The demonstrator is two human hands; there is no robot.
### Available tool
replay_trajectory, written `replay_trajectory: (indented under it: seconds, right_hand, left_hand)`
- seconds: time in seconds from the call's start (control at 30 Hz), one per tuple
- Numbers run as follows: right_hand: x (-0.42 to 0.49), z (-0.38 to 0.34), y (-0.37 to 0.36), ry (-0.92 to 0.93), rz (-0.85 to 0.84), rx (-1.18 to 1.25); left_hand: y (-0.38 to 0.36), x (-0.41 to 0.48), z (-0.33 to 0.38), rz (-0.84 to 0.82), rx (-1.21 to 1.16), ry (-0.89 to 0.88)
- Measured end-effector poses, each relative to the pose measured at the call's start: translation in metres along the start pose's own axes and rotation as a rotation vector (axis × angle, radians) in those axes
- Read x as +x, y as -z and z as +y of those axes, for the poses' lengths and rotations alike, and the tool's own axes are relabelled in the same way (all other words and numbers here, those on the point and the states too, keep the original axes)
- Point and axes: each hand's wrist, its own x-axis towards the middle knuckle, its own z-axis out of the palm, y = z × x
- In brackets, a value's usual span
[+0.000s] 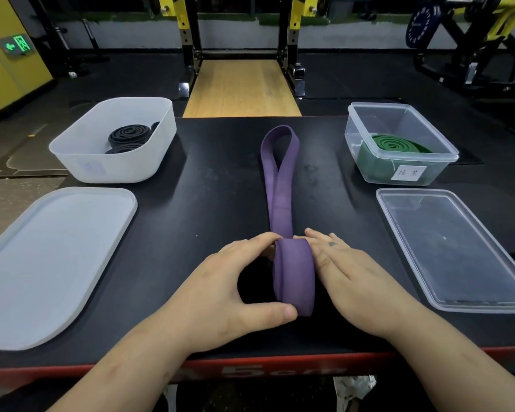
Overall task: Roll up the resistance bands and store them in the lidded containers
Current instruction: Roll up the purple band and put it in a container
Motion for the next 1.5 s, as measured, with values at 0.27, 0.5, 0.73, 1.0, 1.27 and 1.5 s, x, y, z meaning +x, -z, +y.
replay_trajectory:
  seconds: [0.27,0.5,0.73,1.0,1.27,1.5]
  right_hand:
    - [-0.012,0.010,0.010,0.090,-0.073,0.191]
    - [-0.011,0.005,0.007,0.119,-0.052,0.185]
    - [-0.015,0.007,0.011,0.158,-0.021,0.191]
    - [-0.016,0.006,0.012,0.148,-0.050,0.221]
    - [-0.015,0.004,0.013,0.127,-0.014,0.243]
    - [-0.015,0.002,0.015,0.144,-0.016,0.265]
  left_hand:
    - [-0.001,0.003,0.000,0.028,-0.046,-0.005]
    - [0.000,0.001,-0.001,-0.019,-0.076,-0.015]
    - [0.001,0.003,0.000,0.009,-0.039,-0.006]
    - [0.001,0.002,0.006,-0.008,-0.030,-0.019]
    - [0.001,0.001,0.005,-0.006,-0.031,-0.023]
    - [-0.001,0.000,0.003,-0.022,-0.023,-0.019]
